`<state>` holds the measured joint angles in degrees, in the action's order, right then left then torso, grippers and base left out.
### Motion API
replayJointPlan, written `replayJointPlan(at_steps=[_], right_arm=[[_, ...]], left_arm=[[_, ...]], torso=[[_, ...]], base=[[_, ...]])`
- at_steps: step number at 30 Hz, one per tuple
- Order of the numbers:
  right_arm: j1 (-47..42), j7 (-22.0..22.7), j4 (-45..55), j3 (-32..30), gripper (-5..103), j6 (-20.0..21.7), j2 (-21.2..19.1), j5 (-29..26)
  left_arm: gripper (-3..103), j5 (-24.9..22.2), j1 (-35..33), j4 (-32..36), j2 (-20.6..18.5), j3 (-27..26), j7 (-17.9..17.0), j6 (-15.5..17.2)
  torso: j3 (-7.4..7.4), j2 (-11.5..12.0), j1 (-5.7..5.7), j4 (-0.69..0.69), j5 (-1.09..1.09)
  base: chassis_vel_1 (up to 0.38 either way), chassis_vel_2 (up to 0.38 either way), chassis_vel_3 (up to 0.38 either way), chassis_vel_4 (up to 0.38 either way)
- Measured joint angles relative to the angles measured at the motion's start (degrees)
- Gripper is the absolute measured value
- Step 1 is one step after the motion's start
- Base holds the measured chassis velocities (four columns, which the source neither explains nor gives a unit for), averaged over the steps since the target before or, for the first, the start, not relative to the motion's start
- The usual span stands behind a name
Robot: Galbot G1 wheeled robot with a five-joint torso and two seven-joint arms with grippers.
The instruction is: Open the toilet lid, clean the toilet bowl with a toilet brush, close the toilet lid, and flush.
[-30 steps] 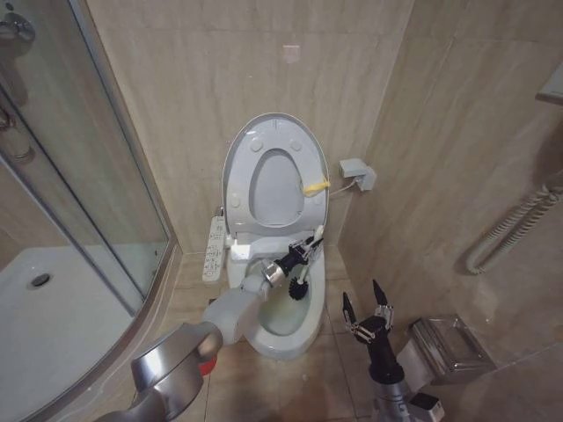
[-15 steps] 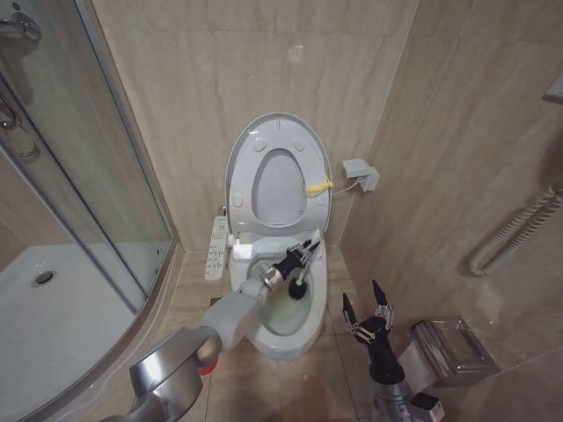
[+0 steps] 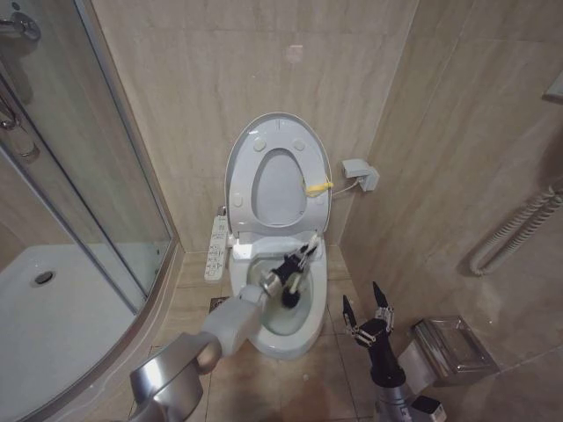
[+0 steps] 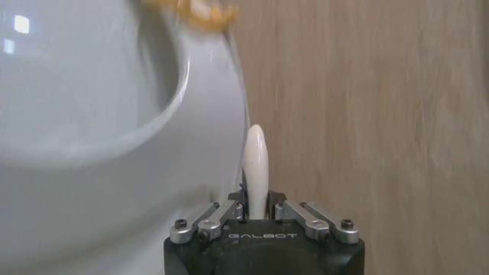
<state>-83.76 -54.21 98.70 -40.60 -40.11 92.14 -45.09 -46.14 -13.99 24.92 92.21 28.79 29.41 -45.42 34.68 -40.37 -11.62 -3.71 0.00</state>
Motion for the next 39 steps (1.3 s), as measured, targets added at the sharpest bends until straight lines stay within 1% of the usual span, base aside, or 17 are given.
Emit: replayJointPlan(at_steps=[4, 6, 8, 9, 10, 13, 15, 18, 20, 21, 22, 23, 25, 28, 30, 33, 39], right_arm=[[-0.12, -0.08, 0.22, -0.01, 100, 0.0, 0.0, 0.03], [-0.23, -0.14, 0.27, -0.18, 100, -0.02, 0.0, 0.02], [-0.27, -0.17, 0.26, -0.3, 100, -0.03, 0.0, 0.0], [-0.28, -0.2, 0.26, -0.39, 100, -0.04, 0.01, -0.01], [-0.26, -0.22, 0.26, -0.42, 100, -0.04, 0.0, -0.01], [-0.15, -0.24, 0.26, -0.37, 100, -0.04, 0.0, 0.1], [0.07, -0.25, 0.22, 0.14, 100, -0.04, 0.0, 0.62], [0.1, -0.25, 0.22, 0.35, 100, -0.04, 0.0, 0.72], [0.24, -0.25, 0.05, 0.35, 100, -0.04, 0.0, 0.73], [0.27, -0.25, -0.1, 0.29, 100, -0.04, 0.0, 0.73], [0.27, -0.25, -0.1, 0.29, 100, -0.04, 0.0, 0.73], [0.28, -0.25, -0.27, 0.2, 100, -0.05, 0.0, 0.69], [0.28, -0.25, -0.44, 0.19, 100, -0.09, 0.0, 0.58], [0.3, -0.31, -0.65, 0.24, 100, -0.11, 0.0, 0.48], [0.42, -0.34, -0.72, 0.29, 100, -0.12, 0.0, 0.34], [0.52, -0.34, -0.79, 0.36, 100, -0.11, -0.01, 0.15], [0.62, -0.34, -1.07, 0.5, 100, -0.11, 0.0, 0.1]], left_arm=[[18, 0.1, 0.28, -1.79, -0.05, -0.06, 0.71, 0.0], [18, 0.84, -1.0, -2.85, -0.06, -0.09, 0.88, 0.15], [18, 1.11, -1.72, -2.87, -0.16, -0.01, 0.95, 0.17], [18, 1.2, -2.13, -2.6, -0.54, 0.1, 1.06, 0.16], [18, 1.14, -2.27, -1.95, -1.35, 0.3, 1.27, 0.12], [18, 0.36, -1.98, -0.77, -2.6, 0.83, 1.71, 0.02], [18, -1.9, -0.49, 1.52, -4.92, 2.03, 2.85, -0.04], [18, -2.99, 0.13, 2.63, -5.92, 2.51, 3.57, -0.03], [18, -4.67, 0.59, 3.74, -6.71, 2.71, 5.78, 0.0], [18, -4.85, 0.64, 3.72, -6.73, 2.69, 6.76, 0.0], [18, -4.85, 0.64, 3.72, -6.73, 2.69, 6.76, 0.0], [18, -4.76, 0.62, 3.04, -6.66, 2.66, 7.76, -0.01], [18, -4.09, 0.09, 1.64, -6.6, 2.7, 8.2, 0.08], [18, -2.84, -0.84, -0.38, -6.32, 2.93, 8.09, 0.51], [18, -1.69, -1.37, -1.51, -6.0, 3.2, 7.39, 0.88], [18, -1.6, -1.13, -1.26, -5.33, 3.45, 6.85, 1.04], [18, -3.07, 0.51, 1.22, -3.81, 4.09, 6.74, 0.94]], torso=[[0.01, 0.01, 0.0, 0.05, 0.01], [0.01, 0.0, 0.0, 0.07, 0.01], [0.02, 0.01, -0.01, 0.06, 0.0], [0.02, 0.01, -0.01, 0.02, -0.02], [0.02, 0.01, 0.0, 0.03, -0.01], [0.02, 0.0, 0.0, 0.05, 0.0], [0.01, 0.0, 0.0, 0.05, 0.01], [0.01, 0.0, 0.0, 0.05, 0.0], [0.01, 0.0, 0.0, 0.05, 0.0], [0.01, 0.0, 0.0, 0.04, 0.0], [0.01, 0.0, 0.0, 0.04, 0.0], [0.01, 0.0, 0.0, 0.01, -0.01], [0.01, 0.0, 0.0, 0.03, 0.0], [0.01, 0.01, 0.0, 0.05, -0.01], [0.01, 0.01, 0.0, 0.08, 0.0], [0.01, 0.0, 0.0, 0.07, 0.0], [0.01, 0.01, 0.0, 0.03, 0.01]], base=[[0.0, 0.0, 0.0, 0.0], [0.0, 0.0, 0.0, 0.0], [0.0, 0.0, 0.0, 0.0], [0.0, 0.0, 0.0, 0.0], [0.0, 0.0, 0.0, 0.0], [0.0, 0.0, 0.0, 0.0], [0.0, 0.0, 0.0, 0.0], [0.0, 0.0, 0.0, 0.0], [0.0, 0.0, 0.0, 0.0], [0.0, 0.0, 0.0, 0.0], [0.0, 0.0, 0.0, 0.0], [0.0, 0.0, 0.0, 0.0], [0.0, 0.0, 0.0, 0.0], [0.0, 0.0, 0.0, 0.0], [0.0, 0.0, 0.0, 0.0], [0.0, 0.0, 0.0, 0.0], [0.0, 0.0, 0.0, 0.0]])
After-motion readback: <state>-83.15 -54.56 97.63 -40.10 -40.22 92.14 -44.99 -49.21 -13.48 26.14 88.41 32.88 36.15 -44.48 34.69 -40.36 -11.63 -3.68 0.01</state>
